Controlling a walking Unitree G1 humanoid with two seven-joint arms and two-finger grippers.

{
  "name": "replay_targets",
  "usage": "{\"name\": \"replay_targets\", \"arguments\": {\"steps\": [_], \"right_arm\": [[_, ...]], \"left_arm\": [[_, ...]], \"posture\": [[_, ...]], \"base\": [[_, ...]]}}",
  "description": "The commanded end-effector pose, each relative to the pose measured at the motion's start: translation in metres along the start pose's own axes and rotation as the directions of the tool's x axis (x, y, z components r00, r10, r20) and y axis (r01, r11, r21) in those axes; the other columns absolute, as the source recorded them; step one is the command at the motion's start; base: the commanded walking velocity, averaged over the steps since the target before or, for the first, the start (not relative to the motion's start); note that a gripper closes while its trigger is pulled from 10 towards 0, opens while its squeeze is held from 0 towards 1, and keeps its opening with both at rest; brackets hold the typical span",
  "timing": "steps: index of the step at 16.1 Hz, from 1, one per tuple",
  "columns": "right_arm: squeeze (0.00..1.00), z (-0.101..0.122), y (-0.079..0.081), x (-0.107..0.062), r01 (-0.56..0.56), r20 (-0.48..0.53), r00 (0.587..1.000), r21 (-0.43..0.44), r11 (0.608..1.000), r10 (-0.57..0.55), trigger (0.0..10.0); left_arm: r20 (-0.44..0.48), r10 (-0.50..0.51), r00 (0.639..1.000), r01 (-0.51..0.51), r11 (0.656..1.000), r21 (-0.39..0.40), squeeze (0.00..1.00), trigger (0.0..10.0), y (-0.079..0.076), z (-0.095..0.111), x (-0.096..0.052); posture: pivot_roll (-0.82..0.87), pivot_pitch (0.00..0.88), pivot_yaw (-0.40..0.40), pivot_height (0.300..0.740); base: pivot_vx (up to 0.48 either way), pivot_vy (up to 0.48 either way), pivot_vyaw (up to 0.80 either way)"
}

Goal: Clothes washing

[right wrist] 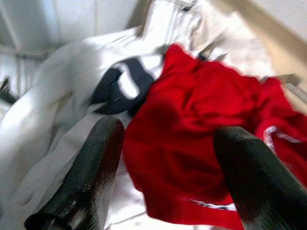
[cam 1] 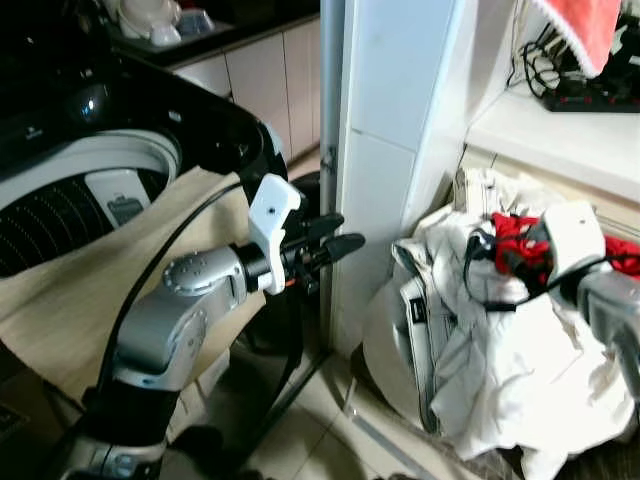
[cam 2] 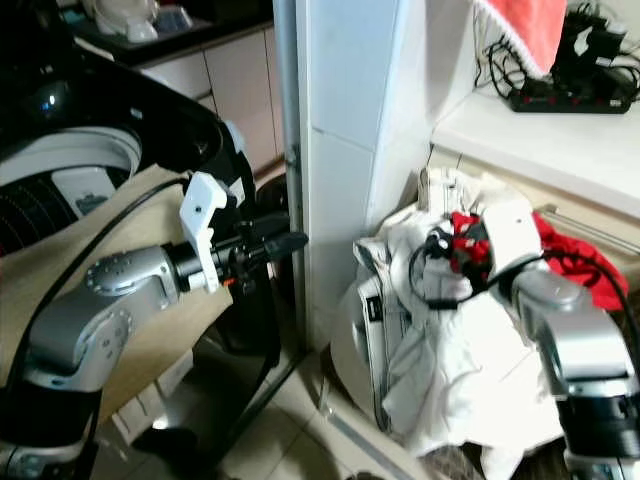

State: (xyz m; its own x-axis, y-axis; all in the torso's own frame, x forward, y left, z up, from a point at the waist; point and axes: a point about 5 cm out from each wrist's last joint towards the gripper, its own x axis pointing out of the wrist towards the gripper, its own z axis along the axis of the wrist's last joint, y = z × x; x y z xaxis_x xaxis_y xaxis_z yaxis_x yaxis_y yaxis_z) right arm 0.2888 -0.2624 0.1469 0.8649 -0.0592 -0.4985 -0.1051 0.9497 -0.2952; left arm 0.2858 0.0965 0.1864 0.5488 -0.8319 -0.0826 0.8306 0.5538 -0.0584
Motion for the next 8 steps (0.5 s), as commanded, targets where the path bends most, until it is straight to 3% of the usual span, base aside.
{"name": "replay_targets", "arguments": {"steps": [1,3,5,6,7,8], "right_arm": [[1.0,0.002,0.001,0.0,-0.016,0.013,1.0,-0.016,1.0,0.016,10.0],[1.0,0.0,0.003,0.001,-0.048,-0.006,0.999,-0.053,0.997,0.048,10.0],[1.0,-0.001,0.001,0.001,-0.028,-0.017,1.0,-0.098,0.995,0.026,10.0],[0.59,-0.004,-0.002,0.0,-0.011,-0.041,0.999,-0.168,0.986,0.004,10.0],[0.0,-0.006,-0.002,-0.001,-0.028,-0.058,0.998,-0.2,0.979,0.017,10.0],[0.0,-0.007,-0.001,-0.002,-0.038,-0.065,0.998,-0.21,0.977,0.025,10.0]], "left_arm": [[-0.014,-0.025,1.0,0.025,1.0,-0.01,0.0,10.0,-0.005,-0.001,0.0],[-0.051,-0.113,0.992,0.113,0.994,-0.01,0.0,10.0,-0.016,-0.003,-0.002],[-0.06,-0.115,0.992,0.115,0.993,-0.01,0.0,10.0,-0.017,-0.004,-0.003],[-0.069,-0.107,0.992,0.107,0.994,-0.016,0.0,10.0,-0.017,-0.005,-0.004],[-0.078,-0.108,0.991,0.107,0.994,-0.021,0.0,10.0,-0.017,-0.005,-0.005],[-0.082,-0.11,0.991,0.108,0.994,-0.023,0.0,10.0,-0.017,-0.005,-0.005]], "posture": [[-0.09,0.0,0.042,0.74],[-0.09,0.0,0.044,0.74],[-0.08,0.0,0.045,0.74],[-0.08,0.0,0.044,0.74],[-0.08,0.0,0.044,0.74],[-0.08,0.0,0.044,0.74]], "base": [[0.0,0.0,0.0],[0.0,0.0,0.0],[0.0,0.0,0.0],[0.0,0.0,0.0],[0.0,0.0,0.0],[0.0,0.0,0.0]]}}
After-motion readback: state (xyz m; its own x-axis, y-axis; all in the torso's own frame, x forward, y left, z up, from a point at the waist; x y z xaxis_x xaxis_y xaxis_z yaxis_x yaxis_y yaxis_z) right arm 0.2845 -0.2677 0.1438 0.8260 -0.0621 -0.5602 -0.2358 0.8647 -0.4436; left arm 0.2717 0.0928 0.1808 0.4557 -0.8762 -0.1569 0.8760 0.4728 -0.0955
